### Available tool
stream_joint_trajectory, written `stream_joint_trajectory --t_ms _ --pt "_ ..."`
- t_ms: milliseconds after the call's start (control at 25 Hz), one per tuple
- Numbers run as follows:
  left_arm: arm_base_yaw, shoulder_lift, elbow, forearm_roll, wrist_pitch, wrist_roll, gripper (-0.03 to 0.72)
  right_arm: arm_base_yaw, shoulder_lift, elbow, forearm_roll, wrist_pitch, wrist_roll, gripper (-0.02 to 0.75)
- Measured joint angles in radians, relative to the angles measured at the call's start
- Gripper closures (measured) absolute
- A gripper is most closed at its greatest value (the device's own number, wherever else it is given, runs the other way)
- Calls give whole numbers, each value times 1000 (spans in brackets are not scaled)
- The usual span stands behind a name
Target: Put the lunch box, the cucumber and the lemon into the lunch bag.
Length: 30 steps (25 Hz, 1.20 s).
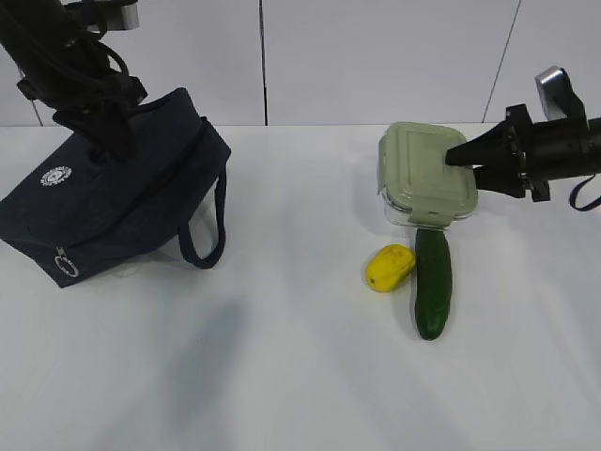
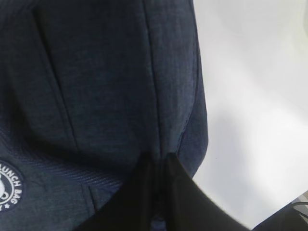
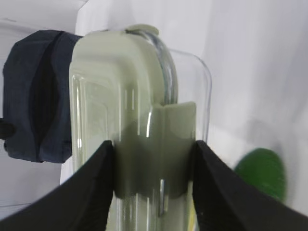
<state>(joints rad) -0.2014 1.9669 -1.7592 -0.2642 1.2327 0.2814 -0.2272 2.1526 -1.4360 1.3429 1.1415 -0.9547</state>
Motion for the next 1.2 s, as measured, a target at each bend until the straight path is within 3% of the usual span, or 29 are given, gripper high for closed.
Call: stream_joint_trajectory --t_ms 520,1200 --pt "-64 1 -23 -61 0 0 681 173 0 -57 68 2 21 385" --pt "-121 1 -43 -163 -1 -20 681 230 0 -57 81 2 21 385"
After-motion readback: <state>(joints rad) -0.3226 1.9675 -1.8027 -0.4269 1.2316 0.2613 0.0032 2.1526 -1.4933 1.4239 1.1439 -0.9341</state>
